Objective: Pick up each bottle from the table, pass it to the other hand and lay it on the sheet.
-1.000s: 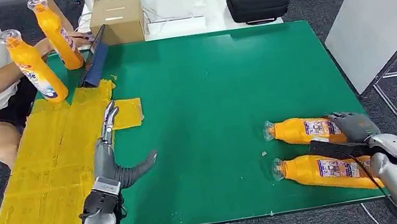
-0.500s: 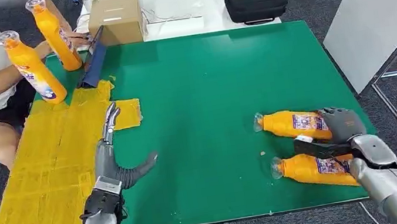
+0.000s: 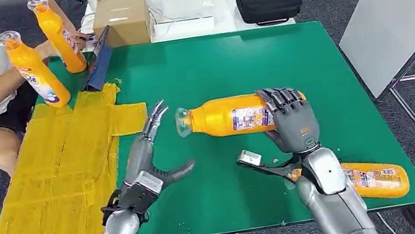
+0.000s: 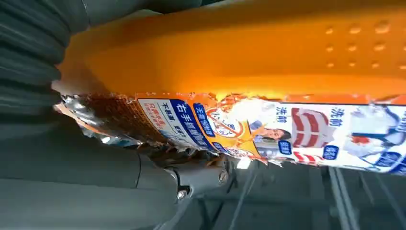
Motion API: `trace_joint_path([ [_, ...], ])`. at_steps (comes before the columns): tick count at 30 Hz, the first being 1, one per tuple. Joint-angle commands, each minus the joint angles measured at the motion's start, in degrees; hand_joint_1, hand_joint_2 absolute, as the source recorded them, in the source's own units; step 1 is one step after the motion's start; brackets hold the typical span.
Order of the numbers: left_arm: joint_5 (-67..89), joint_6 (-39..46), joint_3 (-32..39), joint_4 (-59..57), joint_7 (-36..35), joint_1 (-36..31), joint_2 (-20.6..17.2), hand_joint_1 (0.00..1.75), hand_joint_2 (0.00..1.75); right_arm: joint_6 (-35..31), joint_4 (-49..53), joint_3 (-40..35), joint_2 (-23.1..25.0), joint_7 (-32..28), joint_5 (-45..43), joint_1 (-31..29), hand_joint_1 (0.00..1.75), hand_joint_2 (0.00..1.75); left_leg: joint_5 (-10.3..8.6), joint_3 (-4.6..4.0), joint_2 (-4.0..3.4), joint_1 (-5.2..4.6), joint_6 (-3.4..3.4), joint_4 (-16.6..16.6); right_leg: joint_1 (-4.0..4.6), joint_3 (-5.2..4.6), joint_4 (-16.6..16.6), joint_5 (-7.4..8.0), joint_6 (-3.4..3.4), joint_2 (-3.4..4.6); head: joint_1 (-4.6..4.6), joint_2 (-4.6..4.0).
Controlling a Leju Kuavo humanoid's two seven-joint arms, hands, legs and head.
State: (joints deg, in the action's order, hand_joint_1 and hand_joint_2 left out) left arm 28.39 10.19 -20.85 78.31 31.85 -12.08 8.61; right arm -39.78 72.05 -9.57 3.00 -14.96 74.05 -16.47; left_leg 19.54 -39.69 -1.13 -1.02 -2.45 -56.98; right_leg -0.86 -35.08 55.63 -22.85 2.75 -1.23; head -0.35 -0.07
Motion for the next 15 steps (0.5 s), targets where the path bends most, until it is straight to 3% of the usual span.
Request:
trace_joint_path([
  [1, 0.9, -0.2, -7.2, -2.6, -0.9, -3.1, -2.1, 0.00, 1.75, 2.8, 9.8, -2.5, 4.7, -9.5, -28.8, 4.1, 1.75, 1.75, 0.17, 0.29, 0.15, 0.11, 0.22, -0.1, 0.06, 0.30, 0.0, -0.18, -0.18, 0.02, 0.02, 0.00],
  [5, 0.9, -0.6, -8.3, -2.4, -1.1, -4.1, -1.9, 0.00, 1.75, 5.8, 7.9, -3.1, 6.6, -13.1, -36.7, 5.0, 1.75, 1.75, 0.10, 0.19, 0.11, 0.04, 0.15, 0.0, 0.00, 0.23, 0.0, -0.12, -0.15, 0.07, 0.07, 0.00],
  [15, 0.6, -0.8, -8.2, -2.8, -1.4, -4.7, -1.6, 0.00, 1.75, 7.8, 4.9, -3.5, 8.0, -14.1, -38.8, 4.3, 1.75, 1.75, 0.15, 0.25, -0.07, 0.09, 0.20, 0.0, 0.06, 0.21, 0.0, -0.02, -0.17, 0.20, 0.00, 0.00],
])
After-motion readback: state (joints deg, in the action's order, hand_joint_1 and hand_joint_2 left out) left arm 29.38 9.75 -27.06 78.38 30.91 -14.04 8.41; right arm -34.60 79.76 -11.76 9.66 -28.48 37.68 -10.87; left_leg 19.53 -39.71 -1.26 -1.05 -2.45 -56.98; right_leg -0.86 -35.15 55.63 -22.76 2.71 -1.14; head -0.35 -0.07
